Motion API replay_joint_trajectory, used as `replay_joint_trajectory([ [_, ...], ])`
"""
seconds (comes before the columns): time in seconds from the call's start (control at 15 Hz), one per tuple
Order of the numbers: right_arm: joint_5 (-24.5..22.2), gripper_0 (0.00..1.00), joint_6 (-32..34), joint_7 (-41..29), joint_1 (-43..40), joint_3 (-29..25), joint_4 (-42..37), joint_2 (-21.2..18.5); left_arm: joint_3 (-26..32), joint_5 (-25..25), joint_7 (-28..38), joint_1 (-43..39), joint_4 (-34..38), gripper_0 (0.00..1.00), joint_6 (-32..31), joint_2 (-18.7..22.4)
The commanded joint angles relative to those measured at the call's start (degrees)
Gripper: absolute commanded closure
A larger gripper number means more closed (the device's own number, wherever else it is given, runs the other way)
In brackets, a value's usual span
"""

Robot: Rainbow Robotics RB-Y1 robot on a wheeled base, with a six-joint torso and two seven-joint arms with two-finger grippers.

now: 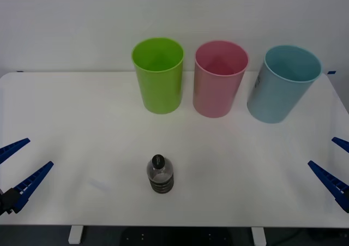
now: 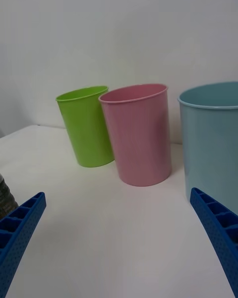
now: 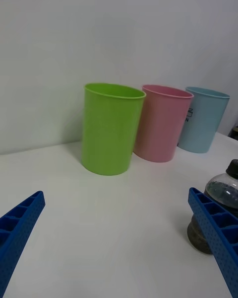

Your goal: Grasp the object on the table and drop it into the matching bin: aluminum can to the light blue bin, PET bottle to the pink bin.

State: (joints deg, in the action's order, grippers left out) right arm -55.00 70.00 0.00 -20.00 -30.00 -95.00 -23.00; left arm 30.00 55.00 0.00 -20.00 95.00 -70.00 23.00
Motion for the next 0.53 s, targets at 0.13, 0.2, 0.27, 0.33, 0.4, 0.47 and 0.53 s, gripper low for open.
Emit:
replay_joint_trajectory([
  [0.13, -0.11, 0.00, 0.31, 0.00, -0.21, 0.12, 0.69, 1.03, 0.00, 0.00, 0.00, 0.00, 0.00, 0.00, 0.00, 0.00],
  [0.2, -0.11, 0.00, 0.22, 0.00, -0.13, 0.38, 0.61, 0.76, 0.00, 0.00, 0.00, 0.00, 0.00, 0.00, 0.00, 0.00],
  [0.27, -0.11, 0.00, 0.22, 0.00, -0.13, 0.73, 0.61, 0.59, 0.00, 0.00, 0.00, 0.00, 0.00, 0.00, 0.00, 0.00],
  [0.33, -0.20, 0.00, -0.04, 0.09, -0.13, 1.17, 0.61, 0.41, 0.00, 0.00, 0.00, 0.00, 0.00, 0.00, 0.00, 0.00],
  [0.4, -0.11, 0.00, -0.13, 0.26, -0.13, 1.70, 0.69, 0.06, 0.00, 0.00, 0.00, 0.00, 0.00, 0.00, 0.00, 0.00],
  [0.47, -0.11, 0.00, -0.13, 0.62, 0.05, 2.23, 0.96, -0.38, 0.00, 0.00, 0.00, 0.00, 0.00, 0.00, 0.00, 0.00],
  [0.53, -0.11, 0.00, -0.13, 0.97, 0.31, 3.02, 1.57, -0.82, 0.00, 0.00, 0.00, 0.00, 0.00, 0.00, 0.00, 0.00],
])
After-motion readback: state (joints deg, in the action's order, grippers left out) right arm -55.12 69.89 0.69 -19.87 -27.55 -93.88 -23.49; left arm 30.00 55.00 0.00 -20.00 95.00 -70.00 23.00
